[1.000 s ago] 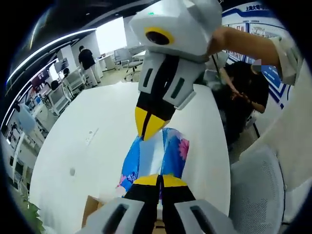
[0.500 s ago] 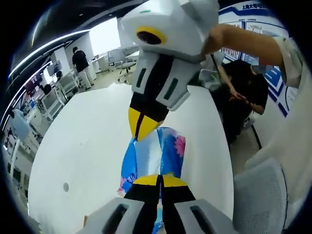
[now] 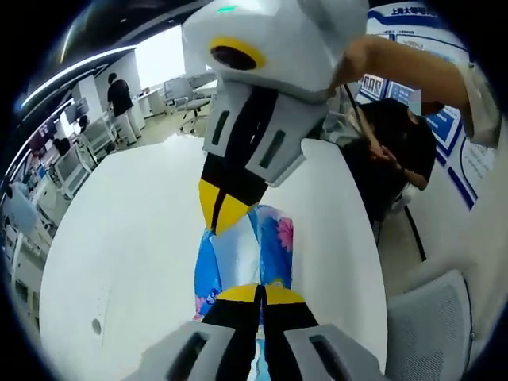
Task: Operate the shoe box by opening the lid, removing the specified soft item, and placing it in the target area until the item is outside and the box remains undamaged.
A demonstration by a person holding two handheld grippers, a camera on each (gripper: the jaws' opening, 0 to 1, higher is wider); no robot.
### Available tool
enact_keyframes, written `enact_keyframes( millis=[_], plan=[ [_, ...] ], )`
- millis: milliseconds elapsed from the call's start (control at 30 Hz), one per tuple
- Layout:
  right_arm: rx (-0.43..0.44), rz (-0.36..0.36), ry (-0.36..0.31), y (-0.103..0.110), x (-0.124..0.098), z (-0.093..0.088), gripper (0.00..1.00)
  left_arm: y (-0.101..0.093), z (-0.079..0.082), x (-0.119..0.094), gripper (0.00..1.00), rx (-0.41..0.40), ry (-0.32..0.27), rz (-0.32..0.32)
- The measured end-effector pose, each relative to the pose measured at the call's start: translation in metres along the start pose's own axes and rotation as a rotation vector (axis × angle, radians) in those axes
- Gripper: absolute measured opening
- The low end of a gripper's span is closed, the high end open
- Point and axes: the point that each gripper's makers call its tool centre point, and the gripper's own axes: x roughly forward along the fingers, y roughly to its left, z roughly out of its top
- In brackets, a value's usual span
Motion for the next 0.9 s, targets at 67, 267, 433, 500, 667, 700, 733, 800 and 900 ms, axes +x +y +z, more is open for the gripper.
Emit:
enact_keyframes(
  millis=[67,267,433,500,667,700,733,800,900],
  plan=[
    [0.003,-0.003,0.004,-0.004,0.0,-0.005,0.0,0.001,0.004,0.005,0.0,-0.002,-0.001,-0.009],
    [0.012,-0.018,0.016,-0.016,-0.001,-0.021,0.0,0.006,0.013,0.021,0.0,-0.008,-0.002,-0.026],
    [0.014,-0.024,0.029,-0.021,0.001,-0.034,0.0,0.004,0.017,0.036,0.0,-0.014,0.002,-0.047],
    [0.011,-0.024,0.036,-0.023,0.002,-0.04,0.0,0.004,0.018,0.042,0.0,-0.015,0.004,-0.05],
    [0.015,-0.025,0.053,-0.027,0.007,-0.054,0.0,0.004,0.019,0.057,0.0,-0.024,0.012,-0.072],
    [0.017,-0.023,0.058,-0.027,0.008,-0.057,0.0,0.003,0.019,0.061,0.0,-0.022,0.016,-0.076],
    [0.017,-0.022,0.062,-0.027,0.009,-0.06,0.0,0.003,0.018,0.063,0.0,-0.02,0.02,-0.079],
    [0.017,-0.024,0.069,-0.028,0.013,-0.066,0.0,0.002,0.017,0.067,0.0,-0.021,0.024,-0.086],
    [0.028,-0.026,0.076,-0.03,0.017,-0.074,0.0,0.001,0.015,0.076,0.0,-0.025,0.031,-0.099]
  ],
)
